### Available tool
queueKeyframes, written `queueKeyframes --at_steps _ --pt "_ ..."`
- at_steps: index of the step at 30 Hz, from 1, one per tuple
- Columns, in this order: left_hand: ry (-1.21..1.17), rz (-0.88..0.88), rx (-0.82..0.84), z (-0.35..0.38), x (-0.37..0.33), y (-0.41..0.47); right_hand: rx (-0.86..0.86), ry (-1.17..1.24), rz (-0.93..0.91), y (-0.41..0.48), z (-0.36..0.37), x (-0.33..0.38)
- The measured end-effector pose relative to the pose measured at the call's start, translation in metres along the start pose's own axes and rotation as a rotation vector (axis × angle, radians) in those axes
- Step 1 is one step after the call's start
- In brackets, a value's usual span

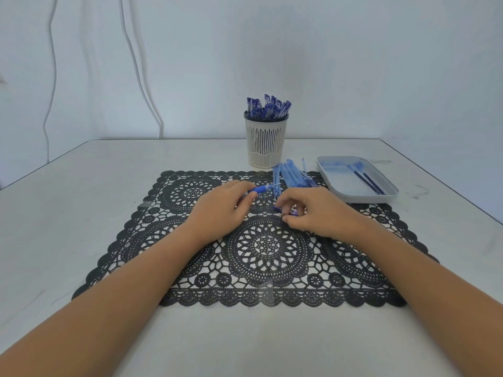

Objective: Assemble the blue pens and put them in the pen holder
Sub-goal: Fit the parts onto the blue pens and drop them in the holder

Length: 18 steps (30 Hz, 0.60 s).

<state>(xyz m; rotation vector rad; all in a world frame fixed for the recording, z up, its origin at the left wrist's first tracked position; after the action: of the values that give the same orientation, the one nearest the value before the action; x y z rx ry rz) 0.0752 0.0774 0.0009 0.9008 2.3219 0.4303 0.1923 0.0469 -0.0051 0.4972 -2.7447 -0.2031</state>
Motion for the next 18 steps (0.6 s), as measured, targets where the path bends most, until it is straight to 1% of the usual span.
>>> queueKeyframes --at_steps 4,6,9,11,14,16,18 --pt "0.003 0.004 0.006 0.001 0.001 0.000 -0.037 0.053 0.046 0.000 -0.008 -0.007" --pt "-0.001 0.010 0.003 0.000 0.000 0.000 -0.125 0.082 0.111 0.000 -0.017 -0.015" --pt "0.009 0.048 -0.003 0.000 -0.003 -0.001 -0.262 0.243 0.200 -0.003 -0.030 -0.026" --pt "0.039 0.112 0.002 0.002 -0.011 -0.002 -0.243 0.318 0.186 -0.003 -0.027 -0.022" --pt "0.048 0.152 0.014 0.004 -0.017 -0.003 -0.184 0.291 0.149 -0.001 -0.017 -0.013" --pt "0.041 0.148 0.021 0.004 -0.016 -0.002 -0.192 0.319 0.179 0.000 -0.017 -0.017" --pt "0.033 0.133 0.018 0.003 -0.014 -0.002 -0.213 0.399 0.236 -0.001 -0.020 -0.027"
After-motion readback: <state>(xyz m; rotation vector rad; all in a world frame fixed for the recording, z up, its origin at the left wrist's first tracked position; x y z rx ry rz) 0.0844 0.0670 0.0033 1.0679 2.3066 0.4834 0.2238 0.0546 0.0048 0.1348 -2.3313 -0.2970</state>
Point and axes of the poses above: each hand's wrist, its own y-axis towards the middle knuckle, its own z-axis out of the palm, x = y × z, the point moved 10 cm from there along y, towards the middle knuckle, and after that the axes turned 13 degrees about -y, right-handed, at the moved point
